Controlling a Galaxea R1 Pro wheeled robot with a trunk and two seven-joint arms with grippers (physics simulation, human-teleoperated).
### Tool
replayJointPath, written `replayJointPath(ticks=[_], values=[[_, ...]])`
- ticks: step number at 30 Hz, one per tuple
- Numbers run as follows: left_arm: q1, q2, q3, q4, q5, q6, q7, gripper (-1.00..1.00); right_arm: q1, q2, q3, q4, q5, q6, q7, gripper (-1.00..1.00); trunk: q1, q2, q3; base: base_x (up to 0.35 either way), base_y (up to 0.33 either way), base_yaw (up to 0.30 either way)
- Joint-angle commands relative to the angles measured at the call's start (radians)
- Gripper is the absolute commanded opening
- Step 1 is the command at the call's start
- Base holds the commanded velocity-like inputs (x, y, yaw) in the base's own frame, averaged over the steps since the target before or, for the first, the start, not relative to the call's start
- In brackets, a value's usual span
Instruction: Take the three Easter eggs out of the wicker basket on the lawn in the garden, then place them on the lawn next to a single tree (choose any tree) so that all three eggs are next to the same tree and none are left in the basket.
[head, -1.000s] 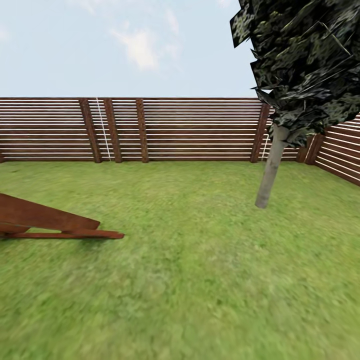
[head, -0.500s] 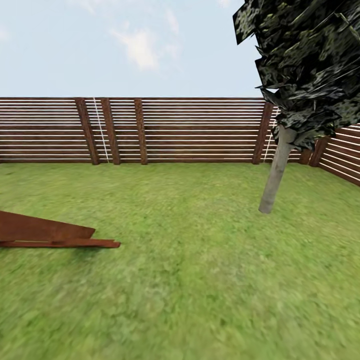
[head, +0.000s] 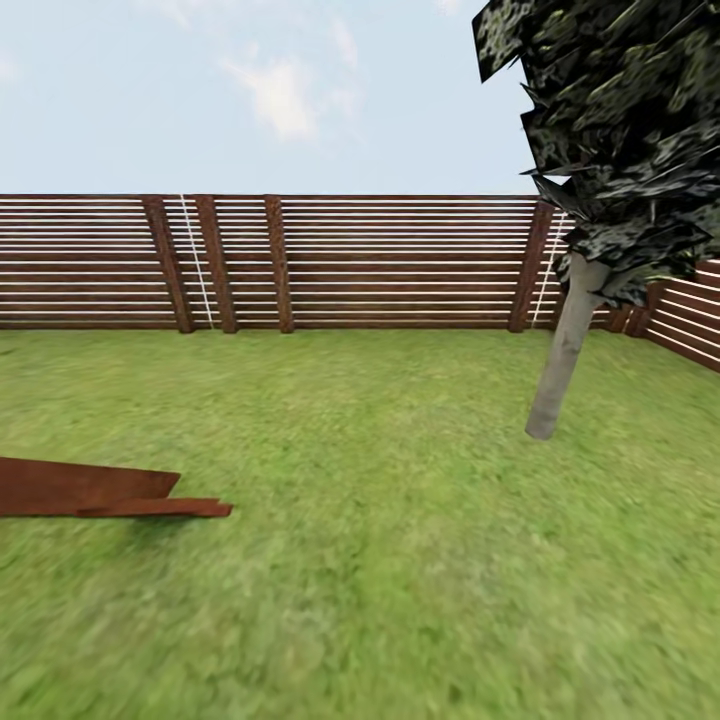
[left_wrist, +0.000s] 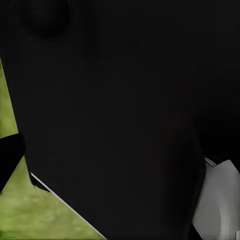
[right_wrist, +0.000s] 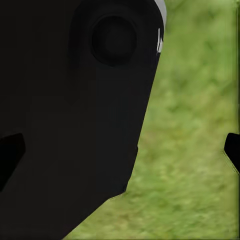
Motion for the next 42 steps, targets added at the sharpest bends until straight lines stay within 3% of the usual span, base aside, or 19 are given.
replayJointPath(ticks=[1, 42], values=[[0.001, 0.0, -0.001, -0.003, -0.001, 0.001, -0.002, 1.0, -0.001, 0.0, 0.005, 0.002, 0.002, 0.0, 0.001, 1.0, 0.001, 0.0, -0.001, 0.335, 0.0, 0.0], [0.001, 0.0, -0.001, -0.001, -0.001, 0.001, -0.002, 1.0, -0.001, 0.002, 0.005, 0.002, 0.002, 0.0, 0.002, 1.0, 0.001, 0.0, -0.001, 0.335, 0.0, 0.0]])
